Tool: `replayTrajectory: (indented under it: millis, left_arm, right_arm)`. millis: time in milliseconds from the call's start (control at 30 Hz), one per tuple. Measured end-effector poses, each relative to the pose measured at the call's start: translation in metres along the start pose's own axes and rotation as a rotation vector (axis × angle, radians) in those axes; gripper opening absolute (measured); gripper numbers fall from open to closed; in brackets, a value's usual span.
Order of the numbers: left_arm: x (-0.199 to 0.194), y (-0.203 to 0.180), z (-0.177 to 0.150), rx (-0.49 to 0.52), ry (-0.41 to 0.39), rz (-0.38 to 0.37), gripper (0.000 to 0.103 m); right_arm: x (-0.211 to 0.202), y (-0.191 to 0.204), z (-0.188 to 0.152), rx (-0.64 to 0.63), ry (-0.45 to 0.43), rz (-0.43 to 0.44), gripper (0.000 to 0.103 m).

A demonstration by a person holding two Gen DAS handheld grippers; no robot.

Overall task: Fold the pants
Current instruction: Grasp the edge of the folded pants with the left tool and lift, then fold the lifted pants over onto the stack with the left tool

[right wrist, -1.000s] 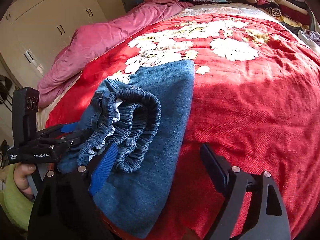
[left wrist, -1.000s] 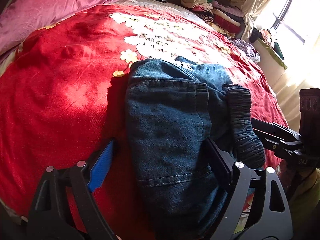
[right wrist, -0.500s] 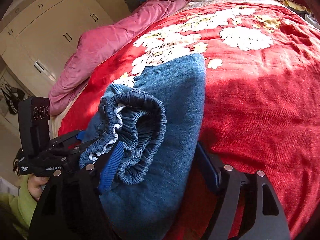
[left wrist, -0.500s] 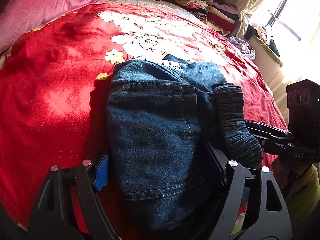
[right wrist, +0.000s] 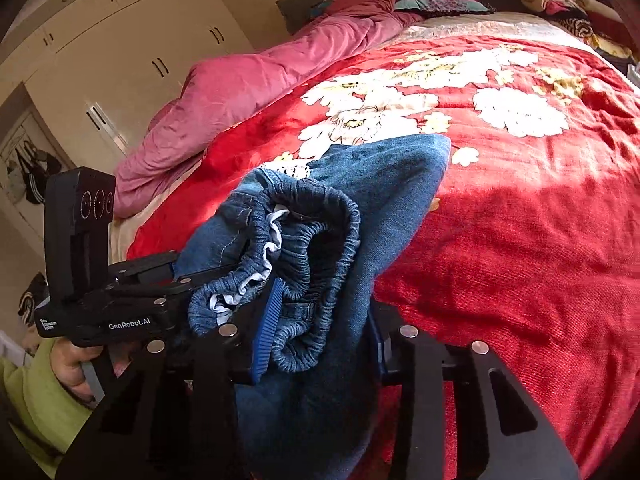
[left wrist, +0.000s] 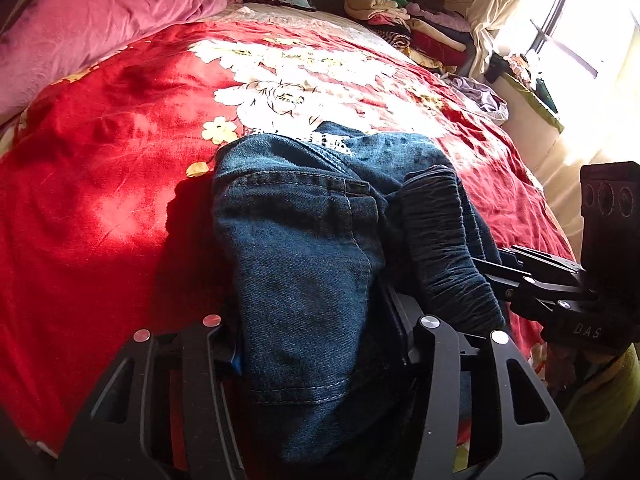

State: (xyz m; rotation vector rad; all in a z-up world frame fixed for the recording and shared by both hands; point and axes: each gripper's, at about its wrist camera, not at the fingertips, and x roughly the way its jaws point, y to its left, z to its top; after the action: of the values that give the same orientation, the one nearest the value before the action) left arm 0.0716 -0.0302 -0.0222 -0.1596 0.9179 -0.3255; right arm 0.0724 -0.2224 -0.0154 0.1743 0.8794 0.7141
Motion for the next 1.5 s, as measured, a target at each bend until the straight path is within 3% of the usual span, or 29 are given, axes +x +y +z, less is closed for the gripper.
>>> replayTrajectory:
  millis: [300,567,1133,1500]
  left_arm:
    - [-0.02,-0.012,0.009,0.021,-0.045,-0.002,0.04]
    - [-0.029,-0.013,0.036,0.043,-0.092,0.014,0.04]
    - [-0.011,-0.008,0.091,0.056,-0.119,0.038,0.04]
    - [0.003,-0.003,0.106,0.049,-0.121,0.041,0.04]
  right_arm:
    - [-0.016,0.023,0.012,-0.097,-0.04,-0.02,0.031]
    - [-0.017,0.024,0.036,-0.135,-0.076,-0.021,0.031]
    - [0.006,0.002,0.089,-0.148,-0.117,-0.064,0.031]
    - [0.016,-0.011,0.104,-0.138,-0.131,-0.083,0.031]
